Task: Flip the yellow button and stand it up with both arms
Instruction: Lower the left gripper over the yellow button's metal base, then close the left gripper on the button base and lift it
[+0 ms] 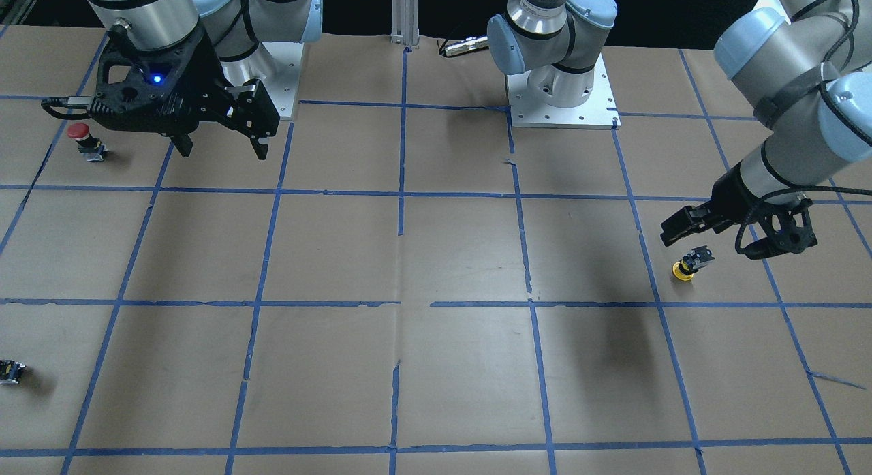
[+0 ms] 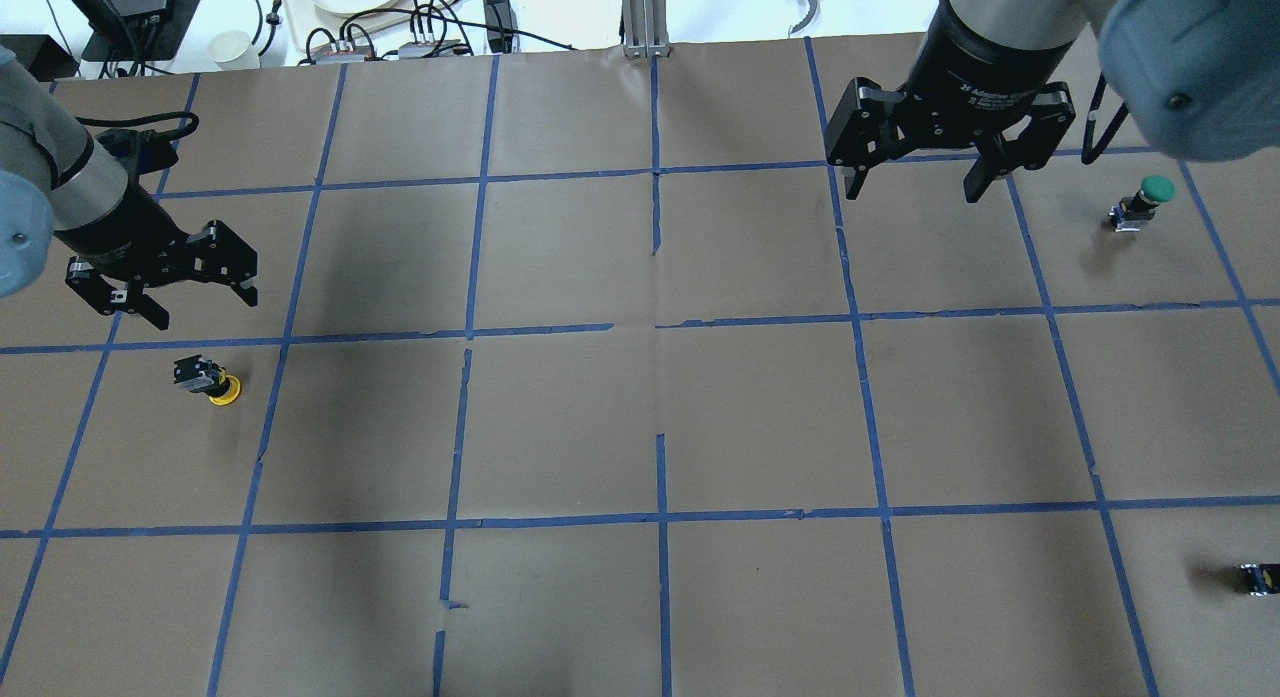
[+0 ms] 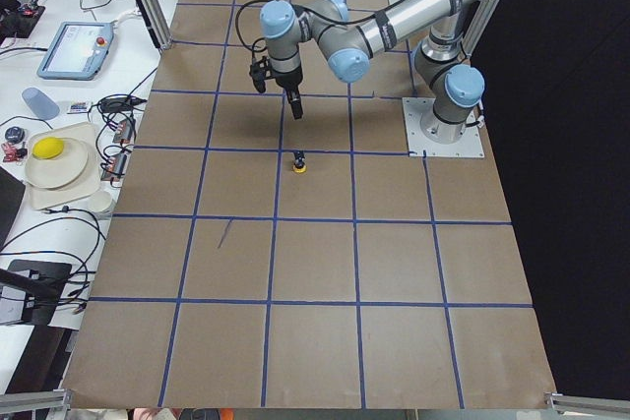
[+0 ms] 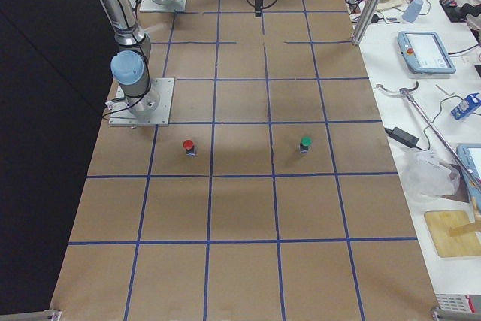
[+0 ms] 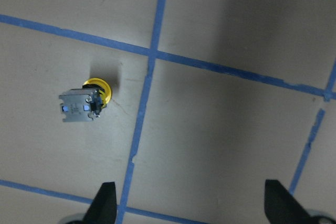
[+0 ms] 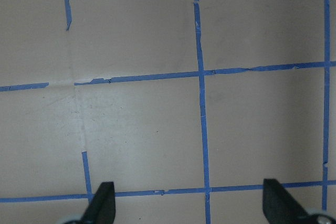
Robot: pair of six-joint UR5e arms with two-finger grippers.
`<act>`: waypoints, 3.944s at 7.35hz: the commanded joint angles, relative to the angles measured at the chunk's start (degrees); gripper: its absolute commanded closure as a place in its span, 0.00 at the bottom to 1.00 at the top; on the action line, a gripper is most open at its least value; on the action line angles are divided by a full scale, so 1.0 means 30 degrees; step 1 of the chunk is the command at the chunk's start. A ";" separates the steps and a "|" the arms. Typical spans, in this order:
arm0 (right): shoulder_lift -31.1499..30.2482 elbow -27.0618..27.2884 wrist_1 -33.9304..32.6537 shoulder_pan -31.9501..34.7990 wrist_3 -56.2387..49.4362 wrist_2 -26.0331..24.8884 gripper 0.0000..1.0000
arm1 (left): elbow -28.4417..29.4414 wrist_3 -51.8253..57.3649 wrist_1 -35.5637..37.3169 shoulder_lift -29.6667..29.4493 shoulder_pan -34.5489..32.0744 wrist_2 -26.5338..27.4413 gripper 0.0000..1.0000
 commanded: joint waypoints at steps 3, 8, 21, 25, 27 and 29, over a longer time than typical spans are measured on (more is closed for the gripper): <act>0.0001 0.0004 -0.0007 0.0002 0.0024 0.0034 0.00 | -0.1427 0.3302 0.2533 -0.1127 0.2127 0.0458 0.00; -0.0029 0.0004 0.0051 0.0031 0.0024 0.0005 0.00 | -0.2958 0.3400 0.5945 -0.2065 0.2746 0.0458 0.11; -0.0175 0.0415 0.0051 0.0060 0.0053 0.0034 0.00 | -0.3104 0.3195 0.5623 -0.2153 0.2746 0.0488 0.31; -0.0175 0.0415 0.0109 0.0061 0.0024 0.0034 0.00 | -0.3075 0.3195 0.5594 -0.2182 0.2746 0.0517 0.81; -0.0175 0.0444 0.0168 0.0090 0.0053 0.0005 0.00 | -0.2727 0.3195 0.4459 -0.2095 0.2746 0.0488 1.00; -0.0175 0.0589 0.0110 0.0090 0.0053 0.0005 0.00 | -0.1501 0.3195 0.2152 -0.1394 0.2251 0.0283 1.00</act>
